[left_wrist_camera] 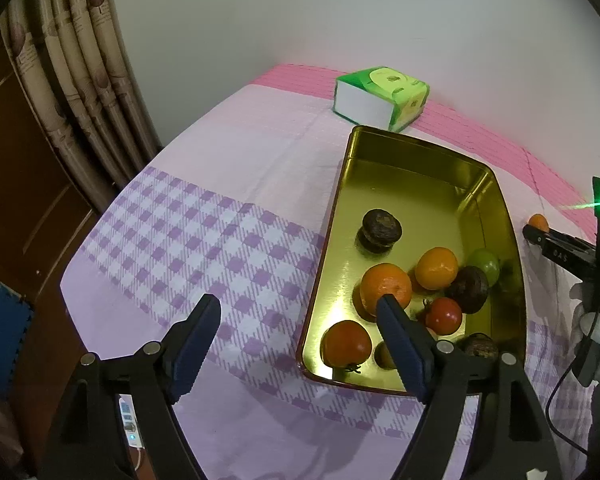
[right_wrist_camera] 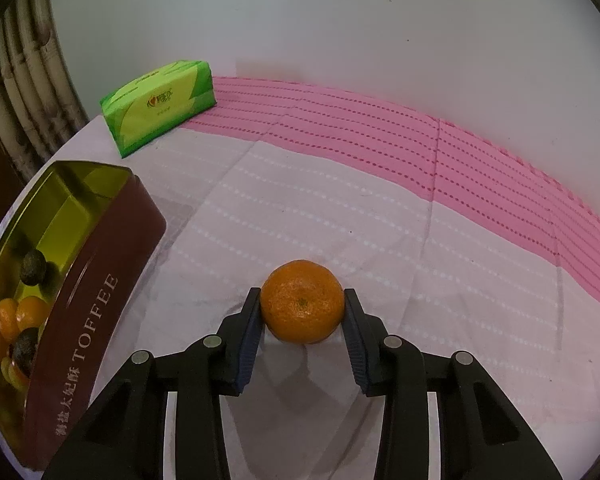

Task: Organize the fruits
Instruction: 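Carry the small orange with the right tool into the tray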

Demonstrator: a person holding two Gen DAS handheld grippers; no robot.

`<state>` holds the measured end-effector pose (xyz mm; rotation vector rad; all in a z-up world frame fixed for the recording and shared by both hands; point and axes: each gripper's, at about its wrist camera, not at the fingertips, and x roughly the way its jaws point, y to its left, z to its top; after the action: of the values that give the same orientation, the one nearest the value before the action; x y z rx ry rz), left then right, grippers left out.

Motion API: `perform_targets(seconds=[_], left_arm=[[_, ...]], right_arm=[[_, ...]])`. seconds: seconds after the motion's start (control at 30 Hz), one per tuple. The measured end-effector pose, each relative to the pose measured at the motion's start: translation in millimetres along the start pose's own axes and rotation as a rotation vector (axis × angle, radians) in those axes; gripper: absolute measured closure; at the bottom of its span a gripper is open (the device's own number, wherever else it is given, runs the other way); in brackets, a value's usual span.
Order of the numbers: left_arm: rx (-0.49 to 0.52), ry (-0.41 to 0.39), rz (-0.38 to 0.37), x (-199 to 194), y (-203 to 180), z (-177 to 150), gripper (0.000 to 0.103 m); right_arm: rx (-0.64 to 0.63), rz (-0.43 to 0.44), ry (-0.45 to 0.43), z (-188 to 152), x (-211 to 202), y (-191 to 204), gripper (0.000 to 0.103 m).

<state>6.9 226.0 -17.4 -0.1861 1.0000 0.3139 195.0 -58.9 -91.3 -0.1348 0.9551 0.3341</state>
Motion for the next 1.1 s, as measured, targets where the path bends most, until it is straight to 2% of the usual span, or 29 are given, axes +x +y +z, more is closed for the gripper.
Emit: perform_targets(seconds=[0.6, 1.1], left_arm=[[-0.002, 0.010, 0.013, 0.1, 0.3, -2.8, 0.025], [0.013, -0.005, 0.010, -11.4, -1.0, -7.5, 0.023]], right_arm=[[-0.006, 0.010, 0.009, -15.3, -21.4, 13.0, 0.064], [-0.036, 0.093, -0.031, -20.2, -69.4, 50.1, 0.064]])
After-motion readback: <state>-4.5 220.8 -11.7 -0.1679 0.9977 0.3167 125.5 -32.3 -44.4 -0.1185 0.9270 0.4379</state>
